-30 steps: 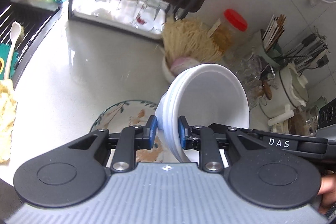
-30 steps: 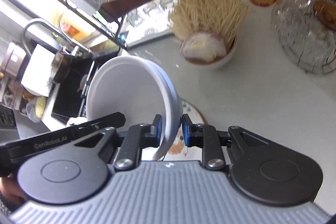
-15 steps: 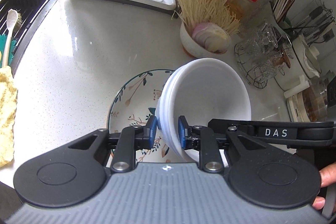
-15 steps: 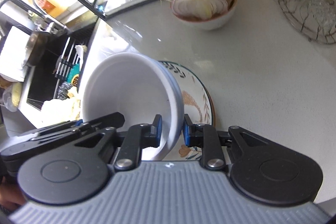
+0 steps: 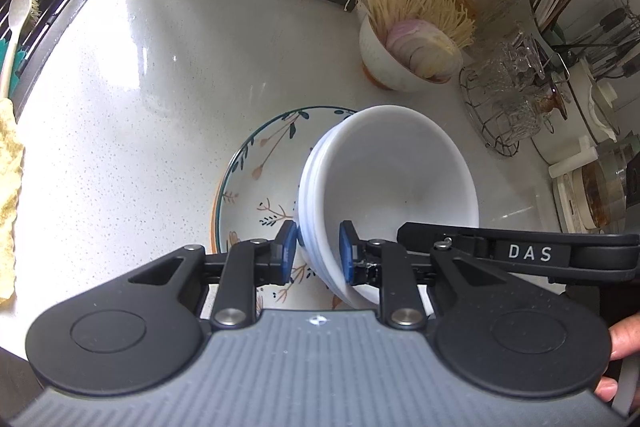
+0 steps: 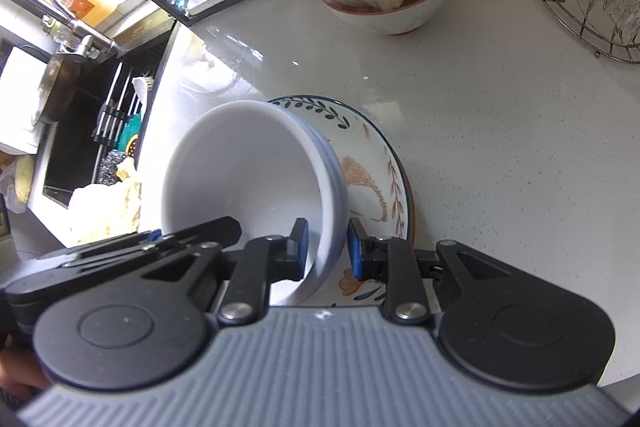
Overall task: Organize plates and bowls
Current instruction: 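Carry the nested bowls with both grippers over the stacked floral plates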
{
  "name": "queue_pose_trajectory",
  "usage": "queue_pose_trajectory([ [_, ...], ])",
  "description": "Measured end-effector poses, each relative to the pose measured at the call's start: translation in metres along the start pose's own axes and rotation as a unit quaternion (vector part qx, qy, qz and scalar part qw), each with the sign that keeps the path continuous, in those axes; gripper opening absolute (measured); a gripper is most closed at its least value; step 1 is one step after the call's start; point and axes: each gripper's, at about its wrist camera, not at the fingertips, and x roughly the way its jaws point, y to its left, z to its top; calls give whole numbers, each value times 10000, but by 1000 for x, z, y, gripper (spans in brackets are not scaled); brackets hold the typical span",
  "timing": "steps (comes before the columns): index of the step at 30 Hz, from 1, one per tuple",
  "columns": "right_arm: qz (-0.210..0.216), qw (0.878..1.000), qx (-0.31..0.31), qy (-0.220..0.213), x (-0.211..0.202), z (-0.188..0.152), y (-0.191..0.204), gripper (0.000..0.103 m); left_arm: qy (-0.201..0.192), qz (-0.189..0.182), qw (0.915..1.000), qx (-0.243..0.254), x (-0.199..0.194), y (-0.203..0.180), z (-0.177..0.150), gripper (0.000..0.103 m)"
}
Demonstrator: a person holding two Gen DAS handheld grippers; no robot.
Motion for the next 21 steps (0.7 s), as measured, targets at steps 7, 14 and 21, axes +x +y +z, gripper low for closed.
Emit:
queue_pose_trajectory([
  [7,-71,10000,50,5,4,-1,-2,25,153,94,9998,46,9,-4,-1,26],
  [14,-188,9998,-23,-80,6,1,0,25,226,138,9996,101,14,-7,-2,27],
  [21,-119,9999,-42,-61,7,6,1,33,51,119,9999,83,7,-7,2,51],
])
